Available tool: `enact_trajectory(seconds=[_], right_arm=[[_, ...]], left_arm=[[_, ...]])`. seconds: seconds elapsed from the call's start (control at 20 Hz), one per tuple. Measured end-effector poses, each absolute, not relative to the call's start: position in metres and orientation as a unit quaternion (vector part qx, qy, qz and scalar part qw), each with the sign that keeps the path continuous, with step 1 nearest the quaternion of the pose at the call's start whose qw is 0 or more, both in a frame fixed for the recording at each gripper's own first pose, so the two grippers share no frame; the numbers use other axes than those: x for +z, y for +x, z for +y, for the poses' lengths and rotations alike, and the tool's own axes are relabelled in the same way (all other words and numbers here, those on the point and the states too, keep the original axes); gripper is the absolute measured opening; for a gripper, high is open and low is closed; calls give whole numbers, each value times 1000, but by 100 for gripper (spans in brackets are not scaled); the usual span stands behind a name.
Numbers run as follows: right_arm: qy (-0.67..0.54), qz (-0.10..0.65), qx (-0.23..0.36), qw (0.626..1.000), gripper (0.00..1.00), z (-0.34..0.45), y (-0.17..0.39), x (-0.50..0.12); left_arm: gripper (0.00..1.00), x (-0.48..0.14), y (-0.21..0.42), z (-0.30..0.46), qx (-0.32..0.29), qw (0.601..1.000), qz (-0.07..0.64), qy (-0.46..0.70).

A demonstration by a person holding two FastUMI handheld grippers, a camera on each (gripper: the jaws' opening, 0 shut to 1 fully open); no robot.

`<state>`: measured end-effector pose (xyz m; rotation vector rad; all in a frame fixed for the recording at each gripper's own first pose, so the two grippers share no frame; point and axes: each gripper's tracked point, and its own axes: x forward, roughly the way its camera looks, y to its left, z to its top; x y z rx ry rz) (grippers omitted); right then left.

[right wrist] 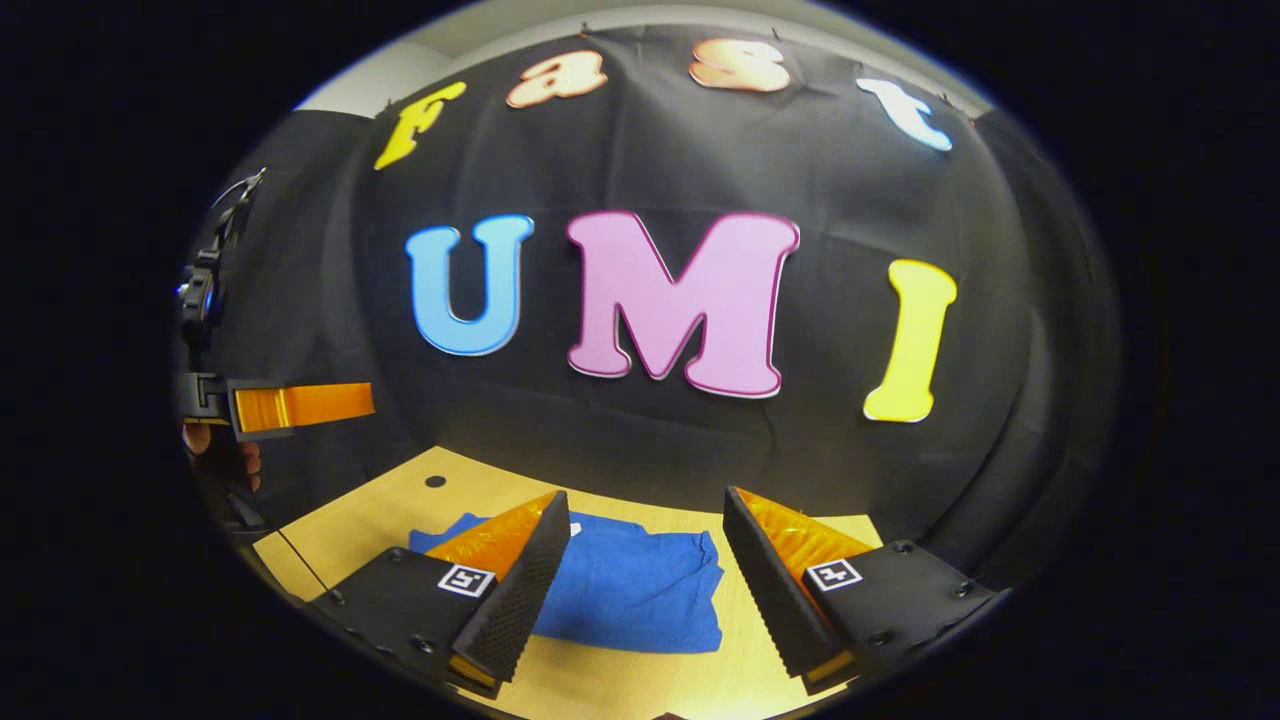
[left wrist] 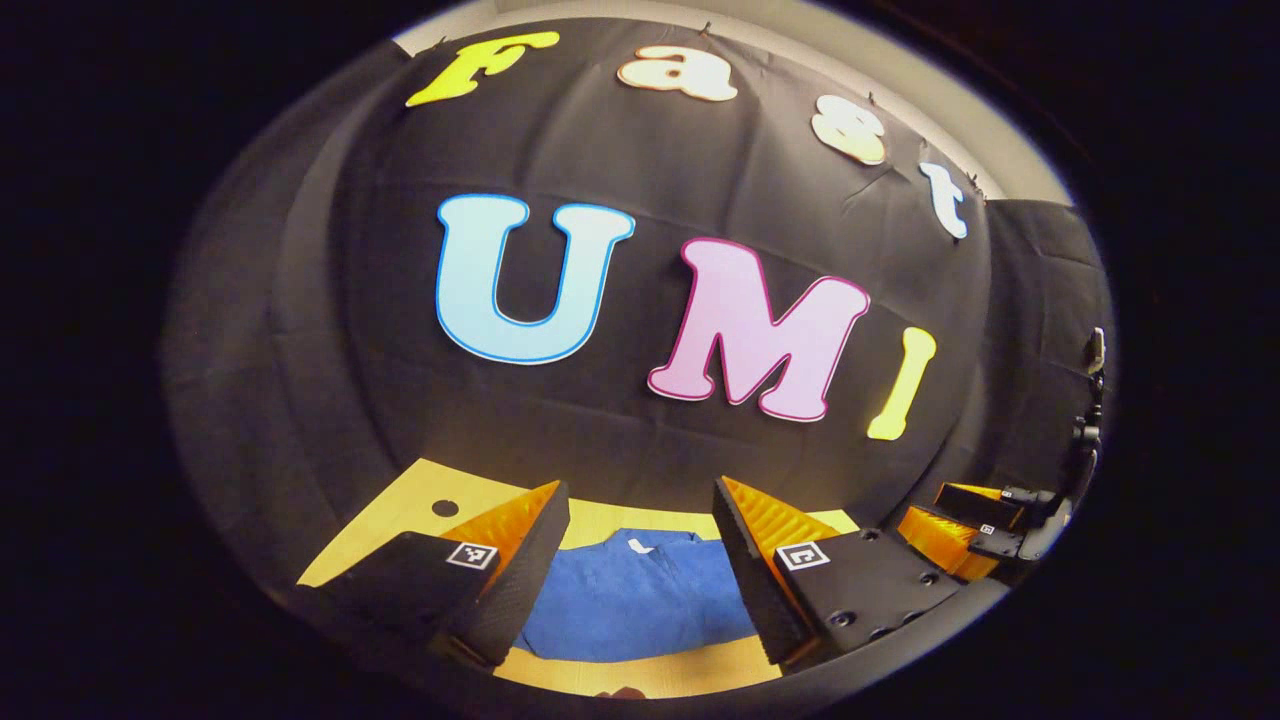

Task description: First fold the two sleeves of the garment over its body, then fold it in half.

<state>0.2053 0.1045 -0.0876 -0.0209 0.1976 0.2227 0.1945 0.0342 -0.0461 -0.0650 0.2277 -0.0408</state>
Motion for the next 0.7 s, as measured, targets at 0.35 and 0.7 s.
enact_trajectory(seconds=[0.35,0.7], right_arm=[[-10,46,133,990,92,148,79,-37],[-12,21,123,992,93,147,30,-3]], left_arm=[[81,-7,83,44,26,998,25,48],[78,21,22,34,3,998,-14,54]])
